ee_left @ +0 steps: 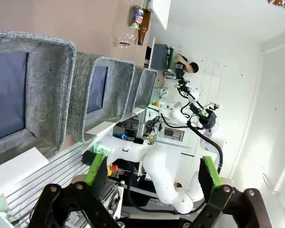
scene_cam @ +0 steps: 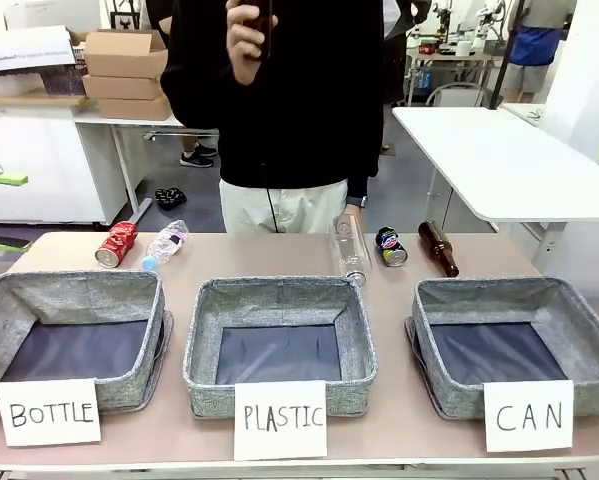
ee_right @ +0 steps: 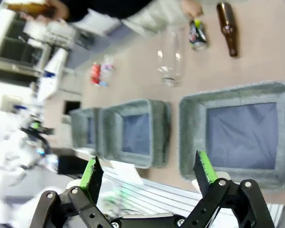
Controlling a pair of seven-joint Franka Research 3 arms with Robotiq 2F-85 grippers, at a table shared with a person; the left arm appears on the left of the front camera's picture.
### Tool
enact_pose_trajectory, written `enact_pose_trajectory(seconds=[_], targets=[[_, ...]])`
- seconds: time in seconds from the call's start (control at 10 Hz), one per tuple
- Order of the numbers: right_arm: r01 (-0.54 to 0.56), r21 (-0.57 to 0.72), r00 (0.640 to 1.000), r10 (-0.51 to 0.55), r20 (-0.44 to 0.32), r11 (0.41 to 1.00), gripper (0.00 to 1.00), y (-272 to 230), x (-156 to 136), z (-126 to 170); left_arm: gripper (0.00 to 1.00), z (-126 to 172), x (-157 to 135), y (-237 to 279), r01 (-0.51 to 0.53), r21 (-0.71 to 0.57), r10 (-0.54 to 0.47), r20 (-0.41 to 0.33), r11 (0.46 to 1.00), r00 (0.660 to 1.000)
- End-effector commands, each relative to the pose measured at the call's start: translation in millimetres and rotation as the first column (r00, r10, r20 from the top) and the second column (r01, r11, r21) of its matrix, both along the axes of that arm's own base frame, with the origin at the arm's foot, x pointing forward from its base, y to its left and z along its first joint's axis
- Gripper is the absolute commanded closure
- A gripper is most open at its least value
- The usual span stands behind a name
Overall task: Sort the can waste into the basket.
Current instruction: Pick up the can waste from the table and place it in the right Fabric basket.
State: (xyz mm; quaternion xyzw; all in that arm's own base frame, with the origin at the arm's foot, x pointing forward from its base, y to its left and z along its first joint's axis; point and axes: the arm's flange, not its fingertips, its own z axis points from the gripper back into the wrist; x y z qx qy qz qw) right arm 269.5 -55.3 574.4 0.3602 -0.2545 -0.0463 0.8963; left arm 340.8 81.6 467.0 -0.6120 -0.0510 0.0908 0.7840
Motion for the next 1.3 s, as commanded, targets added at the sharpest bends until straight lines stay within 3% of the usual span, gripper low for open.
enact_pose_trajectory(seconds=[0.0, 0.1, 0.2, 0.3, 0.4, 0.5, 0.7, 0.8, 0.9, 1.0, 1.2], targets=[[-0.145, -0.329, 0.989, 0.145, -0.026, 0.933, 0.0, 70, 100, -15, 0.0, 2, -1, 1, 0.011, -0.002, -0.011, 0.02, 1.0, 1.0], [-0.095, -0.479, 0.994, 0.106, -0.005, 0.873, 0.0, 93, 133, -28, 0.0, 2, -1, 1, 0.011, -0.002, -0.011, 0.02, 1.0, 1.0], [-0.091, -0.503, 0.996, 0.087, -0.033, 0.859, 0.0, 113, 155, -43, 0.0, 2, -1, 1, 0.011, -0.002, -0.011, 0.02, 1.0, 1.0], [-0.05, -0.589, 0.998, 0.057, -0.006, 0.807, 0.0, 127, 165, -58, 0.0, 2, -1, 1, 0.011, -0.002, -0.011, 0.02, 1.0, 1.0], [-0.093, -0.549, 0.996, 0.075, -0.054, 0.831, 0.0, 129, 150, -62, 0.0, 2, -1, 1, 0.011, -0.002, -0.011, 0.02, 1.0, 1.0], [-0.143, -0.513, 0.988, 0.156, -0.019, 0.846, 0.0, 143, 148, -63, 0.0, 2, -1, 1, 0.011, -0.002, -0.011, 0.02, 1.0, 1.0], [-0.143, -0.513, 0.988, 0.156, -0.019, 0.846, 0.0, 143, 148, -63, 0.0, 2, -1, 1, 0.011, -0.002, -0.011, 0.02, 1.0, 1.0], [-0.137, -0.546, 0.989, 0.146, -0.027, 0.826, 0.0, 142, 162, -72, 0.0, 2, -1, 1, 0.011, -0.002, -0.011, 0.02, 1.0, 1.0], [-0.072, -0.486, 0.997, 0.053, -0.054, 0.871, 0.0, 152, 222, -79, 0.0, 2, -1, 1, 0.011, -0.002, -0.011, 0.02, 1.0, 1.0], [-0.055, -0.51, 0.996, 0.01, -0.089, 0.858, 0.0, 162, 264, -82, 0.0, 2, -1, 1, 0.011, -0.002, -0.011, 0.02, 1.0, 1.0], [-0.083, -0.546, 0.977, -0.04, -0.209, 0.833, 0.0, 172, 319, -97, 0.0, 2, -1, 1, 0.011, -0.002, -0.011, 0.02, 1.0, 1.0]])
